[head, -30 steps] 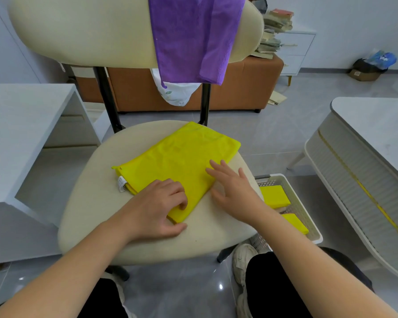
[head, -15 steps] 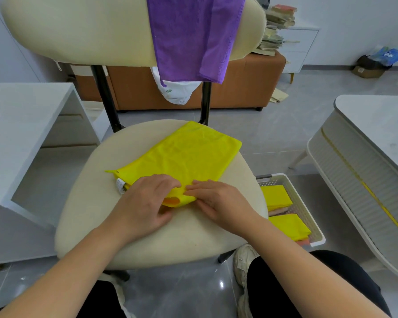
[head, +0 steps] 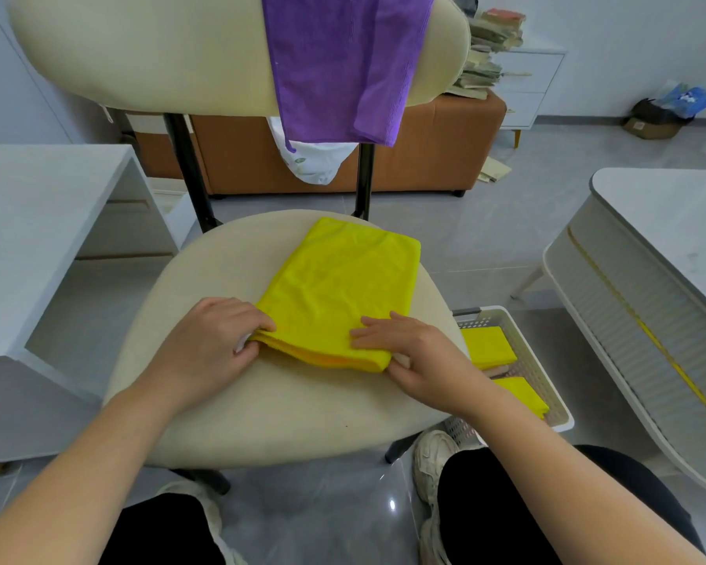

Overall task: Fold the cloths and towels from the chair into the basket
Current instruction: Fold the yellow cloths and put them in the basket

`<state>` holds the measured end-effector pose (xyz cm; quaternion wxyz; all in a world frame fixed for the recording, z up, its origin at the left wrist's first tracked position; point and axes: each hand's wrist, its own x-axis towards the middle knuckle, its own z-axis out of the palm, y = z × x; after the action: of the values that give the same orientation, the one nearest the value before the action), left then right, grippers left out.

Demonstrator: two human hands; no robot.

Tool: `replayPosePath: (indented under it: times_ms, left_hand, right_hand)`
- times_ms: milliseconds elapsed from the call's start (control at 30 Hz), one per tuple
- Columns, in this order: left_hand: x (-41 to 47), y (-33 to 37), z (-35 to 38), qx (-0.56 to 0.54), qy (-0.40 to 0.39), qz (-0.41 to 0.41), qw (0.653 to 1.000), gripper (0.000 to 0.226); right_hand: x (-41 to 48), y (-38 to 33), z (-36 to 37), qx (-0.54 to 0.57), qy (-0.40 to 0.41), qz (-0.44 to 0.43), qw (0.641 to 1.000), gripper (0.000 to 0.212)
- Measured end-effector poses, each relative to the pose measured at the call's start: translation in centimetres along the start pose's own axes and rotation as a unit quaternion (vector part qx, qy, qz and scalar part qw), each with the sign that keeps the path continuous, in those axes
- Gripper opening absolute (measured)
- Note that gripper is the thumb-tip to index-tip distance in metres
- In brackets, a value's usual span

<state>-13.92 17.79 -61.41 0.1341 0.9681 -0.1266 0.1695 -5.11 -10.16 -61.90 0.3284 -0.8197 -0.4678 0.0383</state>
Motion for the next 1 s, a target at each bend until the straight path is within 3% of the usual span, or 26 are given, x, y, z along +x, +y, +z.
replayPosePath:
  times_ms: [67, 167, 267, 367, 567, 667, 867, 1000]
  left_hand:
    - [-0.3, -0.3, -0.2, -0.076, 0.006, -0.069, 0.995, 0.031]
    - [-0.1, 0.4, -0.8, -0.264, 0.043, -0.231, 0.935, 0.014]
    - [0.7, 1.6, -1.2, -0.397, 0.089, -0.254, 0.878, 0.013]
    - [1.3, 3.0, -1.5, -0.450, 0.103, -0.257, 0.849, 0.012]
    - [2.8, 3.2, -0.3, -0.444, 0.088, -0.307, 0.837, 0.028]
    - [4.1, 3.0, 1.3, -0.394, 0.084, -0.362, 0.841, 0.017]
    - [7.4, 2.5, 2.3, -0.285, 0.111, -0.431, 0.849, 0.024]
    - [8.8, 1.8, 3.2, -0.244, 0.097, -0.456, 0.851, 0.027]
  right_hand:
    - [-0.3, -0.3, -0.9, 0.081, 0.018, 0.065, 0.994, 0.031]
    - [-0.3, -0.6, -2.1, 0.171, 0.022, 0.144, 0.975, 0.018]
    - [0.1, -0.8, -3.1, 0.252, 0.058, 0.192, 0.947, 0.022]
    - [0.4, -1.0, -3.7, 0.313, 0.061, 0.249, 0.914, 0.019]
    - [1.6, -0.5, -4.0, 0.320, 0.042, 0.307, 0.895, 0.020]
    - [2.5, 0.0, -3.8, 0.307, 0.061, 0.331, 0.890, 0.021]
    - [5.5, 1.7, -3.1, 0.206, 0.136, 0.358, 0.901, 0.030]
    - [6.8, 2.7, -2.5, 0.117, 0.124, 0.371, 0.913, 0.023]
